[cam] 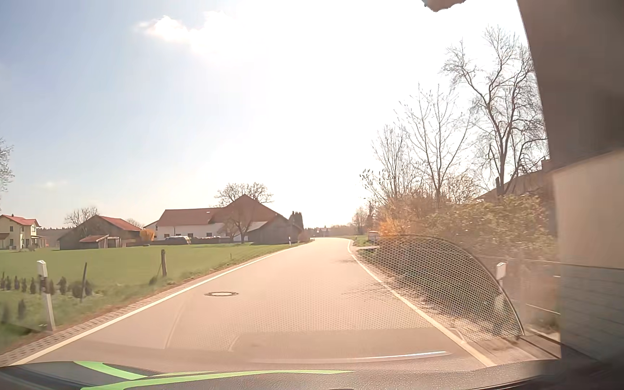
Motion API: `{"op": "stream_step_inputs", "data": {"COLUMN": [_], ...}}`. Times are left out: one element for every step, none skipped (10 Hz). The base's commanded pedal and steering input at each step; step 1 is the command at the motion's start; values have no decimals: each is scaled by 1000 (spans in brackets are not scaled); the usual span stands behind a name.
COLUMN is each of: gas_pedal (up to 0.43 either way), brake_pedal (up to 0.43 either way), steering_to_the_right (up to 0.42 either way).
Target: Follow the waypoints while adhering to traffic rules and regulations
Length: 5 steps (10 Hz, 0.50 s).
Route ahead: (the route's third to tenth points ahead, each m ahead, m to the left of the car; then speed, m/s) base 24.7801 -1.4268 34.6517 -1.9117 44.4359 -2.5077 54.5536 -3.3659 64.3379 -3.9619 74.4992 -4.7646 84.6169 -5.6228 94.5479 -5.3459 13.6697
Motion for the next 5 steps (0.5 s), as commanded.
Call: {"op": "stream_step_inputs", "data": {"gas_pedal": [98, 98, 98, 98, 98], "brake_pedal": [0, 0, 0, 0, 0], "steering_to_the_right": [11, 11, 12, 11, 11]}}
